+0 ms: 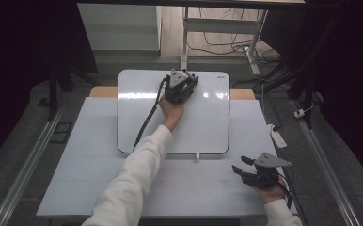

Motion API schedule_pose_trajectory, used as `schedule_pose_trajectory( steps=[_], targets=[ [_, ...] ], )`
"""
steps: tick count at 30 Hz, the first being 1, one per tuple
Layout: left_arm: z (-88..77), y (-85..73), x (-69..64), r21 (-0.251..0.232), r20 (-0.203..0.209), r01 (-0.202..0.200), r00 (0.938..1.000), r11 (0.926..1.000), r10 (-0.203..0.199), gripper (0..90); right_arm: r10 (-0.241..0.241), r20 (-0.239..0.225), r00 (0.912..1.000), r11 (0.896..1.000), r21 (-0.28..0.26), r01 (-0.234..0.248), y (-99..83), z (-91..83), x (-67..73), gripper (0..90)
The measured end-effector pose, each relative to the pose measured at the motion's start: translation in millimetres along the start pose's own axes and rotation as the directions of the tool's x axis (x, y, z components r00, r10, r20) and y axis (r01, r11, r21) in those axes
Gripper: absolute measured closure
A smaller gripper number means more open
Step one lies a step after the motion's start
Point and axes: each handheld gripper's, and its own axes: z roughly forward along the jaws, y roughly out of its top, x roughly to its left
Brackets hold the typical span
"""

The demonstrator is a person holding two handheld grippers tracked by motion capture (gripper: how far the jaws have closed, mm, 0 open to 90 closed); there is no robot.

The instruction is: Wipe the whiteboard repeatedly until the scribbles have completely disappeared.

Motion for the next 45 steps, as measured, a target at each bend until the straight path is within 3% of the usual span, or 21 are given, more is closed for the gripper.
schedule_pose_trajectory(
  steps=[6, 7, 9, 11, 13, 15, 17, 20, 22, 24, 28, 29, 33, 35, 37, 39, 41, 45],
  targets=[
    [2.1, -10.1, -15.3, 0.009, 0.028, -0.031, 0.9991, 0.9995, 0.031, 78.7, -0.021, -0.004, 0.9998, 1.000, 0.005, 0.021, 1.5, 1.8, 3.8, 44.5],
    [0.2, -8.5, -12.4, 0.010, 0.025, -0.032, 0.9992, 0.9994, 0.032, 78.7, -0.022, -0.003, 0.9998, 1.000, 0.004, 0.022, 1.5, 1.4, 3.8, 44.5],
    [-6.0, -4.5, -1.6, 0.007, -0.020, -0.043, 0.9989, 0.9991, 0.043, 78.7, -0.013, 0.000, 0.9999, 1.000, 0.001, 0.013, 1.1, 0.7, 2.5, 44.5],
    [-14.0, -0.8, 15.4, -0.002, -0.042, -0.014, 0.9990, 0.9999, 0.014, 78.7, -0.006, 0.001, 1.0000, 1.000, -0.003, 0.006, 0.8, 0.1, 1.3, 44.5],
    [-18.4, -0.2, 23.0, -0.008, -0.044, -0.001, 0.9990, 1.0000, 0.001, 78.7, -0.004, -0.001, 1.0000, 1.000, -0.005, 0.004, 0.9, 0.2, 1.2, 44.5],
    [-18.3, -3.5, 18.0, -0.002, -0.039, -0.022, 0.9990, 0.9998, 0.022, 78.7, -0.007, -0.004, 1.0000, 1.000, -0.002, 0.007, 1.2, 1.1, 2.0, 44.5],
    [-15.1, -9.0, 9.0, -0.003, -0.005, -0.016, 0.9999, 0.9999, 0.016, 78.7, -0.011, -0.006, 0.9999, 1.000, 0.001, 0.011, 1.6, 2.3, 3.1, 44.5],
    [-7.0, -17.3, -9.0, 0.006, 0.040, -0.039, 0.9985, 0.9992, 0.038, 78.6, -0.019, -0.009, 0.9998, 1.000, 0.003, 0.019, 2.5, 2.9, 4.8, 44.5],
    [-6.1, -16.6, -11.7, 0.007, 0.039, -0.050, 0.9980, 0.9987, 0.049, 78.7, -0.020, -0.003, 0.9998, 1.000, 0.003, 0.020, 2.4, 2.4, 4.6, 44.5],
    [-9.3, -12.9, -3.7, 0.004, 0.015, -0.061, 0.9980, 0.9982, 0.061, 78.7, -0.014, -0.002, 0.9999, 1.000, 0.000, 0.014, 1.9, 1.8, 3.5, 44.5],
    [-23.3, -4.5, 26.9, -0.016, -0.042, 0.000, 0.9991, 0.9999, -0.001, 78.7, -0.006, -0.001, 1.0000, 1.000, -0.004, 0.006, 1.5, 0.8, 2.3, 44.5],
    [-24.8, -4.3, 29.1, -0.014, -0.040, 0.005, 0.9992, 0.9999, -0.006, 78.7, -0.007, -0.003, 1.0000, 1.000, -0.003, 0.007, 1.7, 1.3, 2.4, 44.5],
    [-21.9, -11.3, 15.0, 0.002, -0.008, -0.014, 0.9999, 0.9999, 0.014, 78.7, -0.015, -0.009, 0.9998, 1.000, 0.000, 0.015, 2.8, 3.7, 4.6, 44.4],
    [-15.9, -16.4, 1.3, 0.015, 0.019, -0.043, 0.9989, 0.9989, 0.043, 78.7, -0.023, -0.011, 0.9997, 1.000, 0.003, 0.023, 3.8, 4.2, 6.1, 44.4],
    [-14.4, -16.4, -4.0, 0.019, 0.022, -0.065, 0.9977, 0.9977, 0.064, 78.7, -0.027, -0.008, 0.9996, 1.000, 0.003, 0.027, 4.1, 3.9, 6.8, 44.3],
    [-16.6, -13.9, 1.1, 0.022, 0.019, -0.068, 0.9976, 0.9975, 0.067, 78.7, -0.018, -0.005, 0.9998, 1.000, 0.000, 0.018, 3.7, 3.3, 6.1, 44.3],
    [-24.1, -9.5, 16.0, 0.016, -0.026, -0.053, 0.9982, 0.9985, 0.053, 78.7, -0.014, -0.003, 0.9999, 1.000, -0.001, 0.014, 3.2, 2.8, 4.8, 44.3],
    [-40.0, -5.6, 40.6, 0.006, -0.073, -0.018, 0.9972, 0.9998, 0.019, 78.7, -0.015, -0.005, 0.9999, 1.000, -0.003, 0.015, 2.9, 2.7, 4.5, 44.4]
  ],
)
